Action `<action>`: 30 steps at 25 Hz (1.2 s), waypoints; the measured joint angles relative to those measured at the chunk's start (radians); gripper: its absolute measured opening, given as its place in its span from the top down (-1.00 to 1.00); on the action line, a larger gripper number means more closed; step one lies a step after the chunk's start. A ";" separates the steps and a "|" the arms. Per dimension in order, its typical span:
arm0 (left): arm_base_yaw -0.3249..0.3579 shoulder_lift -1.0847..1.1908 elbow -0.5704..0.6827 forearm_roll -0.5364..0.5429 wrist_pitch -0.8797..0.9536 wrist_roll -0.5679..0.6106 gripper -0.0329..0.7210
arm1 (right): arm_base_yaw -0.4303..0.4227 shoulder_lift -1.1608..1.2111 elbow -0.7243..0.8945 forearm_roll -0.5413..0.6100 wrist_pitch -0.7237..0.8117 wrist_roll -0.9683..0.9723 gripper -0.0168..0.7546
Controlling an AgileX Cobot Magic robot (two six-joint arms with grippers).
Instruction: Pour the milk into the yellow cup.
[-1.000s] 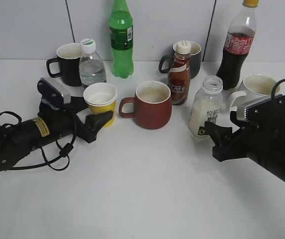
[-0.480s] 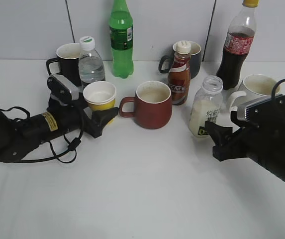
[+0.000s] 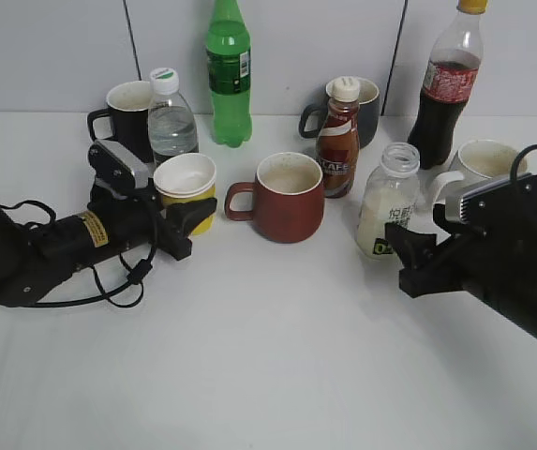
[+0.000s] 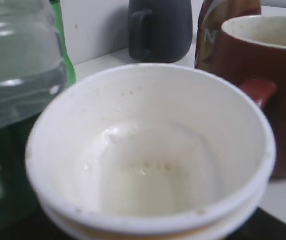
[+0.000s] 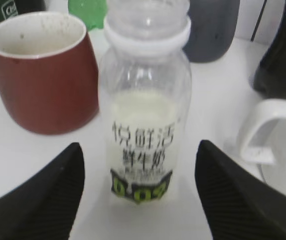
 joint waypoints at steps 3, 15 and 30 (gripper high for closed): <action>0.000 -0.017 0.033 -0.002 0.000 0.000 -0.05 | 0.000 0.001 -0.036 0.001 0.000 0.000 -0.40; 0.000 -0.169 0.192 -0.002 0.008 0.000 -0.03 | 0.000 0.134 -0.169 -0.002 0.011 0.038 -0.55; 0.000 -0.251 0.249 0.035 0.007 0.000 -0.02 | 0.000 0.252 -0.308 -0.002 0.055 0.044 -0.22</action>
